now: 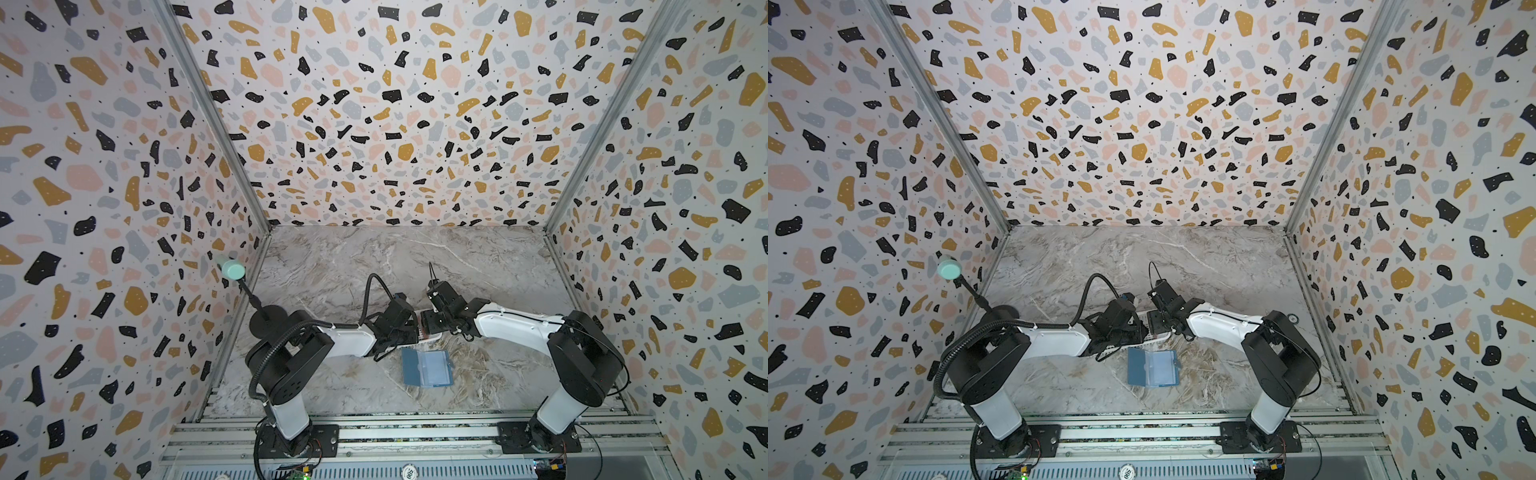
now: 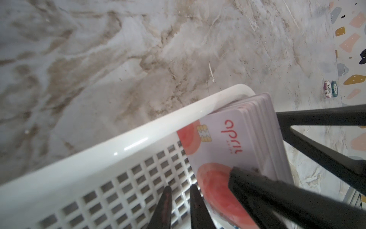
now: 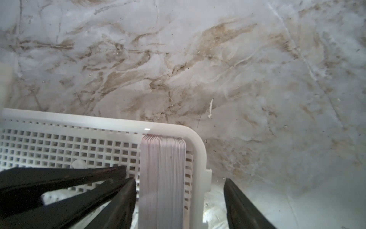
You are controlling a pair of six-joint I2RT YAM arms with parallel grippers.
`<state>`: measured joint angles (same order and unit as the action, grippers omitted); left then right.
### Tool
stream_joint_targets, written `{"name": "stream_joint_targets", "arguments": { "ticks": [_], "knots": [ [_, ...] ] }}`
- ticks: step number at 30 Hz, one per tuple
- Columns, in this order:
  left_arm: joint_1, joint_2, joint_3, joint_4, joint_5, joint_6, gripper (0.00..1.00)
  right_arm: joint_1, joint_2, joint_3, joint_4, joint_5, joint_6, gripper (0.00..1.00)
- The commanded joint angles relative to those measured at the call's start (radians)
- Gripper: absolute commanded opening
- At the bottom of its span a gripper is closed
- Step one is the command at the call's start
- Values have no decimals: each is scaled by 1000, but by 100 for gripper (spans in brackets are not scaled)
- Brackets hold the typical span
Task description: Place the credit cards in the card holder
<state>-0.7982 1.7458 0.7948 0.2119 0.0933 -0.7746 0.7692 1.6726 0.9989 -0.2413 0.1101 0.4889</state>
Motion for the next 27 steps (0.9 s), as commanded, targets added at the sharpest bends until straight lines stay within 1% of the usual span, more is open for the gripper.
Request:
{"name": "stream_joint_targets", "arguments": {
  "ticks": [1, 5, 11, 21, 23, 26, 27],
  "knots": [
    [4, 27, 12, -1, 9, -1, 21, 8, 12, 35, -37, 27, -7, 71],
    [4, 38, 8, 1, 9, -8, 21, 10, 27, 41, -39, 33, -10, 71],
    [10, 56, 3, -6, 17, -18, 21, 18, 41, 50, -59, 74, -6, 71],
    [21, 58, -3, -16, 26, -16, 22, 18, 0, 47, -72, 114, -6, 65],
    [23, 58, -5, -16, 26, -16, 23, 18, -9, 49, -74, 117, -8, 65],
    [25, 58, -7, -11, 28, -18, 32, 18, -16, 50, -80, 121, -10, 64],
    [24, 57, -8, -11, 30, -18, 33, 18, -19, 50, -82, 123, -10, 64]
  ]
}}
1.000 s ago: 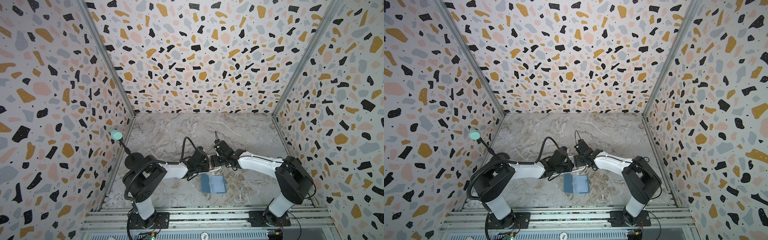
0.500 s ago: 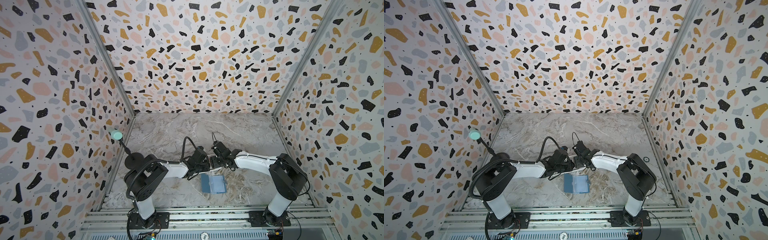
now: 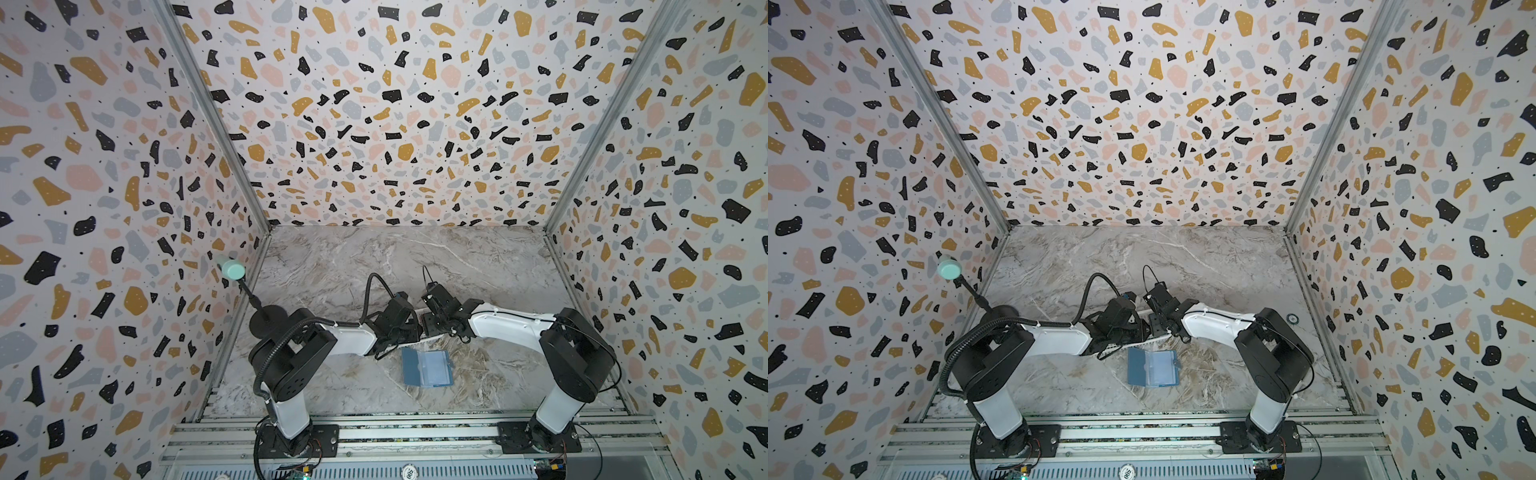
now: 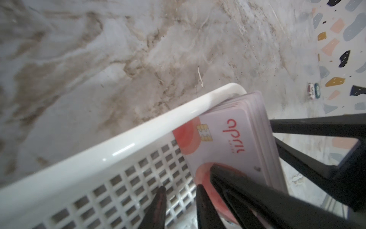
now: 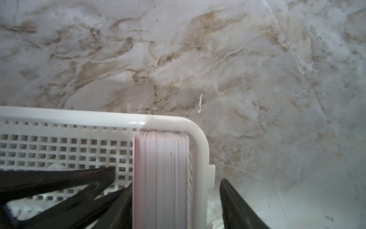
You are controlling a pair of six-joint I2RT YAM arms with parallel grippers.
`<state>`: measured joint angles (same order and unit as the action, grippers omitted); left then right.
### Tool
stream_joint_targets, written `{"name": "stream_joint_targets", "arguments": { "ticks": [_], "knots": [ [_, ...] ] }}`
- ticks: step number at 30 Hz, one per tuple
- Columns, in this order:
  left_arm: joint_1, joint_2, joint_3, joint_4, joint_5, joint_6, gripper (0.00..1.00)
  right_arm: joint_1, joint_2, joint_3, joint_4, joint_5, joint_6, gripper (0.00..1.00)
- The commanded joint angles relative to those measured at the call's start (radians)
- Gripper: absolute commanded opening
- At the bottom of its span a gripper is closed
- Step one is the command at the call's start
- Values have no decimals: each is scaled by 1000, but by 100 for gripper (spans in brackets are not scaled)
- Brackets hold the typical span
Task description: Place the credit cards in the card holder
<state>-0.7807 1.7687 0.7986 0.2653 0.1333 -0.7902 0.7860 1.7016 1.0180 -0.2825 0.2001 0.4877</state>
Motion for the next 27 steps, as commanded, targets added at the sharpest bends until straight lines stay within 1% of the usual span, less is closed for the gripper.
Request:
{"name": "stream_joint_targets", "arguments": {
  "ticks": [1, 6, 10, 15, 23, 27],
  "knots": [
    [8, 35, -10, -64, -9, -3, 34, 1, -52, 31, -41, 35, -10, 64],
    [7, 41, -9, -67, -6, -2, 37, -5, -64, 32, -48, 40, -11, 63],
    [7, 43, -4, -66, 0, 0, 44, -6, -72, 28, -48, 36, -14, 62],
    [7, 51, 0, -63, 6, 0, 49, -7, -81, 27, -48, 30, -15, 62],
    [7, 64, 5, -59, 12, 3, 50, 10, -125, 24, -44, 4, -21, 61],
    [7, 69, 10, -58, 14, 3, 49, 19, -146, 16, -50, -6, -15, 54]
  ]
}}
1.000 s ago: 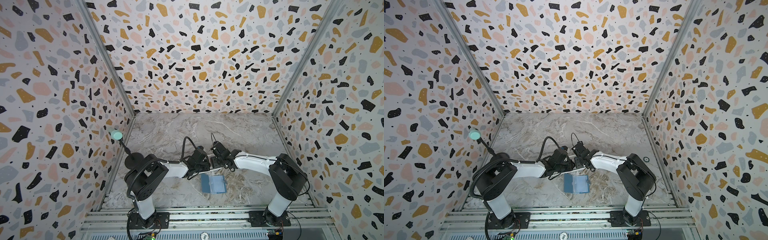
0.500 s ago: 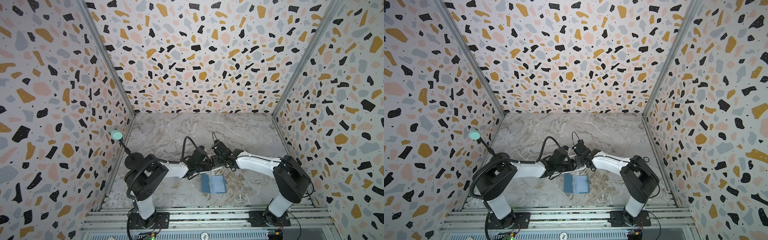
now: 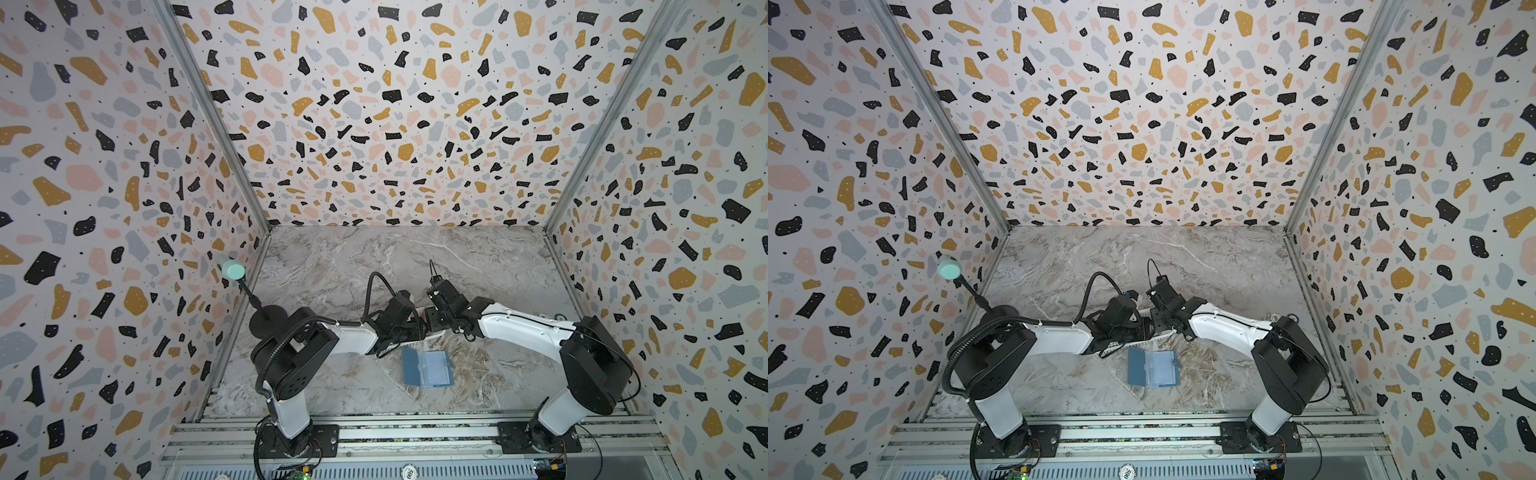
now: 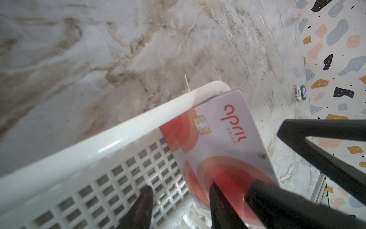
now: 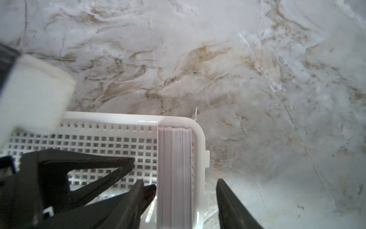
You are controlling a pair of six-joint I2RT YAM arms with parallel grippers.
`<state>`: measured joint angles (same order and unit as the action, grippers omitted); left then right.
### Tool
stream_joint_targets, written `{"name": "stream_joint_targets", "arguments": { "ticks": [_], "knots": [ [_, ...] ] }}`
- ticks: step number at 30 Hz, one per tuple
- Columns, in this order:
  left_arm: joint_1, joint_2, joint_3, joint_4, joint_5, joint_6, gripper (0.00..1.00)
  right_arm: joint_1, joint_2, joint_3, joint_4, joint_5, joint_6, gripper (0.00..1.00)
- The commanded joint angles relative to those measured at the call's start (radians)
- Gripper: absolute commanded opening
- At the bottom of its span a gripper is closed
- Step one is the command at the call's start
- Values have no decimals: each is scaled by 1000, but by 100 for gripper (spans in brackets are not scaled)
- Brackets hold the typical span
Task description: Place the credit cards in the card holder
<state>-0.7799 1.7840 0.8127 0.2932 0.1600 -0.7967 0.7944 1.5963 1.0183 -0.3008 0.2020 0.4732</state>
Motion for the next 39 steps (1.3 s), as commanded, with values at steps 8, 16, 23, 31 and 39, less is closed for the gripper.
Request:
{"name": "stream_joint_targets", "arguments": {
  "ticks": [8, 16, 23, 31, 39],
  "knots": [
    [6, 58, -3, -80, -10, 7, 48, 20, -38, -10, -11, -37, 8, 38],
    [7, 57, -4, -80, -7, 7, 48, 20, -2, -12, -2, -37, 13, 26],
    [6, 56, -7, -74, -5, 7, 48, 20, 11, -12, 0, -37, 12, 16],
    [6, 30, -10, -77, -6, 7, 48, 20, -3, -15, -3, -36, 18, 5],
    [7, -135, -27, -163, -40, 39, 48, 20, -62, -6, -9, -45, 27, 1]
  ]
}}
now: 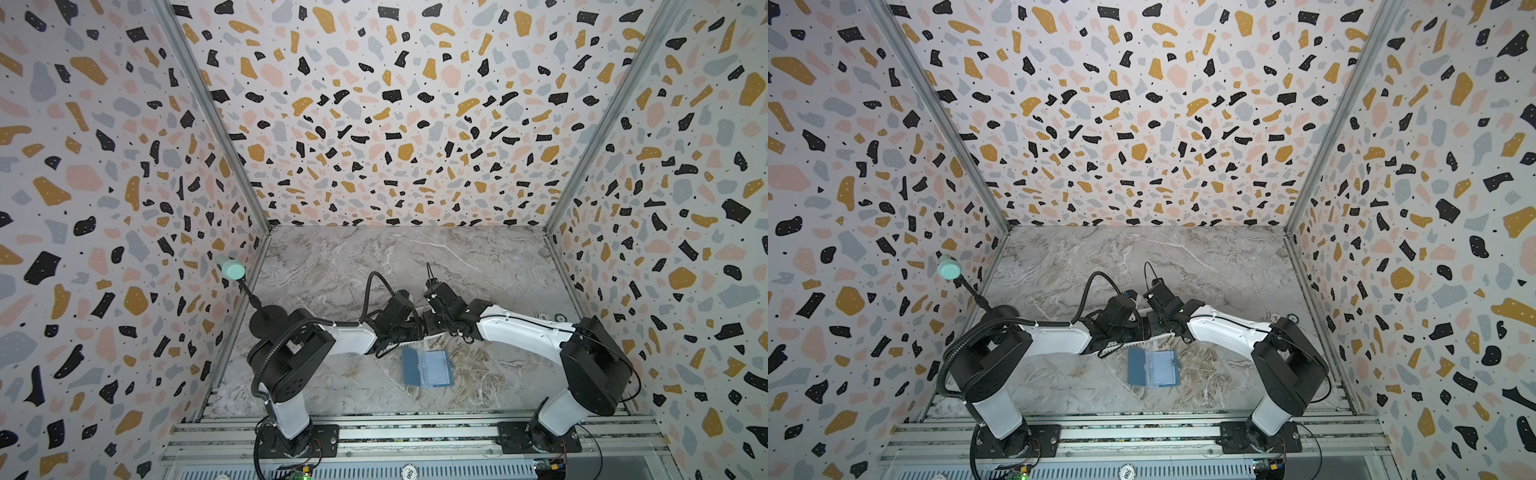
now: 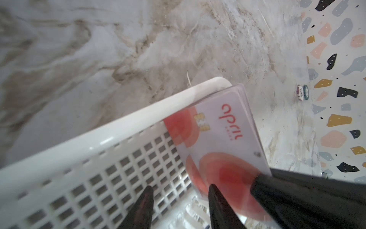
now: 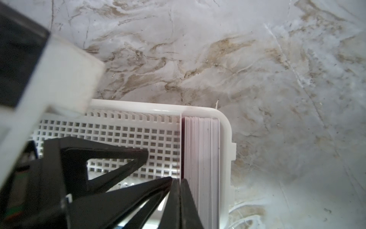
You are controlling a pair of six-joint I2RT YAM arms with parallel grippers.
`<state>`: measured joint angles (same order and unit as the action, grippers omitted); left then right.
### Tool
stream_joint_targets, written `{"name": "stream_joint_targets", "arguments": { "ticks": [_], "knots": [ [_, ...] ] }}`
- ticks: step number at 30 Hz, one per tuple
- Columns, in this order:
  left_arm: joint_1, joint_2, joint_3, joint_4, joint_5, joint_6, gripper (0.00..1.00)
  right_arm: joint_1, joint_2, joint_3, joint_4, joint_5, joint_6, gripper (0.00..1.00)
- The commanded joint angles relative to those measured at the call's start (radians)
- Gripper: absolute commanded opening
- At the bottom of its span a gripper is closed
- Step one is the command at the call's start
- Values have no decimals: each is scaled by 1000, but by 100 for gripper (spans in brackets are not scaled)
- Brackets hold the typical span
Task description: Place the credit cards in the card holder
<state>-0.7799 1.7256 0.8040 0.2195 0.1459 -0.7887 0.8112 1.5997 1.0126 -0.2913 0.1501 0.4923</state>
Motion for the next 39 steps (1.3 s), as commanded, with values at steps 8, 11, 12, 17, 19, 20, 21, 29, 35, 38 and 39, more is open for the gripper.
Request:
{"name": "stream_joint_targets", "arguments": {
  "ticks": [8, 11, 12, 17, 19, 20, 21, 29, 35, 38, 39],
  "knots": [
    [7, -305, -80, -114, -3, 25, 50, 3, -192, -28, -16, -18, 18, 1],
    [6, -405, -128, -75, -2, 0, 51, 4, -272, -60, -15, -33, 26, 0],
    [6, -434, -143, -57, 4, -7, 51, 5, -301, -75, -12, -37, 29, 0],
    [6, -538, -220, 23, 22, -73, 53, 5, -434, -140, -20, -60, 43, 0],
    [5, -572, -260, 93, 39, -105, 55, 4, -490, -167, -26, -67, 50, 0],
    [5, -590, -280, 119, 37, -139, 56, 3, -519, -178, -30, -68, 53, 0],
    [5, -605, -307, 155, 40, -158, 57, 3, -548, -192, -31, -70, 56, 0],
    [-9, -674, -406, 331, 70, -189, 63, 1, -707, -277, -10, -104, 105, 0],
    [-31, -699, -437, 384, 81, -201, 58, -1, -793, -312, 28, -152, 159, 0],
    [-65, -711, -463, 471, 47, -228, 64, -4, -832, -317, 54, -188, 199, 0],
    [-77, -714, -462, 475, 35, -223, 64, -6, -845, -319, 64, -201, 207, 0]
  ]
}}
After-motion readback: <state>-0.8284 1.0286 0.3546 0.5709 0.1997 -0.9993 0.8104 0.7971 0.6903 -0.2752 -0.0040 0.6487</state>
